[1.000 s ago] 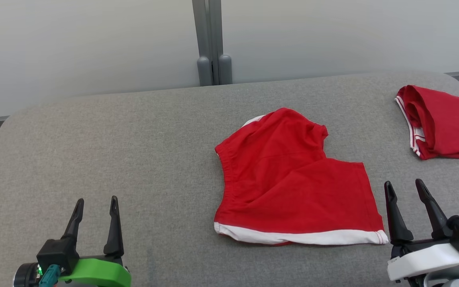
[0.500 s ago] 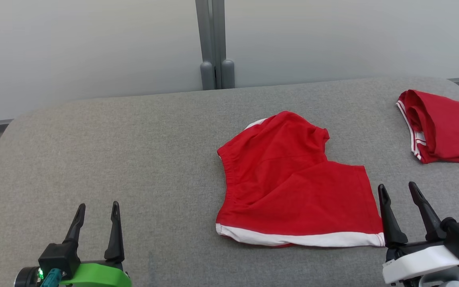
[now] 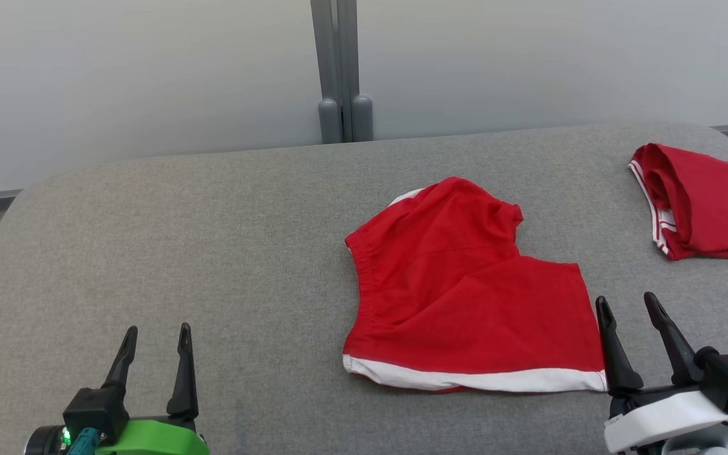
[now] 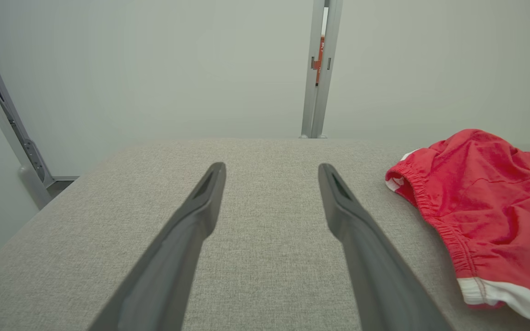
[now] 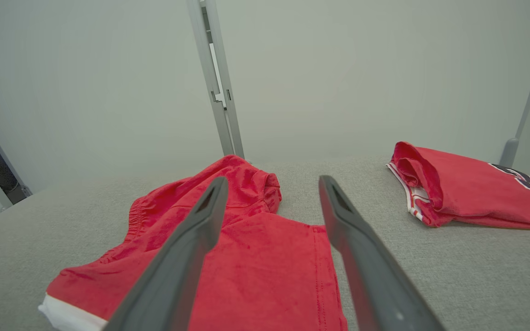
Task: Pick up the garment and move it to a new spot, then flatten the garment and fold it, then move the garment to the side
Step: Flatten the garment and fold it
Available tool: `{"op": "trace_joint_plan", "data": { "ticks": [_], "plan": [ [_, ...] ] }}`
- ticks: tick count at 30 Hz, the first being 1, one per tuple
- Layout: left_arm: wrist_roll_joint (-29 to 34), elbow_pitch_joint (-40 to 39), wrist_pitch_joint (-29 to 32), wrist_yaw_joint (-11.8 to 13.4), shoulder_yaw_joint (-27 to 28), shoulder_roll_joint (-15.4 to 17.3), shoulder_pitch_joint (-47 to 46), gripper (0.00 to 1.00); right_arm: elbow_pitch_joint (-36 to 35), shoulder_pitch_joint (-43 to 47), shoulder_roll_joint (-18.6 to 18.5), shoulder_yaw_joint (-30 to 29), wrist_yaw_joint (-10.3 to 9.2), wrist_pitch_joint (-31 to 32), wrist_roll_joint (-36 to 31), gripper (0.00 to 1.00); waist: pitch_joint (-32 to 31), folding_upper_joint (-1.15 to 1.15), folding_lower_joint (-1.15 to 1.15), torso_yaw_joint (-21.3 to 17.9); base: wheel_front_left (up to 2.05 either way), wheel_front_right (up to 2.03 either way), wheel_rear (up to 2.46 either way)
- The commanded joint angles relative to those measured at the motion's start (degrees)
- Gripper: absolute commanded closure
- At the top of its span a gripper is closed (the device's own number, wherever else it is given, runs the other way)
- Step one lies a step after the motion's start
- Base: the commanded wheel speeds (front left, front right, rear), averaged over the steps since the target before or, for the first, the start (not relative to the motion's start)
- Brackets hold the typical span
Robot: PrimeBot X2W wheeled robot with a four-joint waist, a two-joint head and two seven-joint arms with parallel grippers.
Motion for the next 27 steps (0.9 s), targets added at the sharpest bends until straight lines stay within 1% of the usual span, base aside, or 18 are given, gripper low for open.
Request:
{"op": "trace_joint_plan", "data": {
  "ticks": [1, 17, 22, 27],
  "plan": [
    [0.06, 0.11, -0.17, -0.13, 0.12, 0.14, 0.7, 0.0, 0.25, 0.32, -0.2, 0.09, -0.09, -0.16, 0.08, 0.0, 0.0, 0.0, 0.0, 0.01, 0.0, 0.0, 0.0],
    [0.19, 1.48, -0.17, -0.38, -0.97, -0.01, -0.03, 0.0, 1.52, 0.05, -0.36, 0.28, -0.09, -0.16, 0.62, 0.0, 0.42, 0.0, 0.0, -0.22, 0.0, 0.0, 0.0],
    [-0.14, 3.78, -0.16, -0.42, -3.78, -0.06, -1.52, 0.0, 3.5, -0.49, -0.49, 0.06, -0.09, -0.15, 0.45, 0.0, 0.96, 0.0, 0.0, -0.57, 0.0, 0.0, 0.0],
    [-1.08, 7.5, -0.17, -0.52, -8.93, -0.12, -3.69, 0.0, 7.15, -2.21, -1.45, 0.82, -0.09, -0.16, -0.44, 0.0, 2.04, 0.0, 0.0, -1.6, 0.0, 0.0, 0.0]
  ]
}}
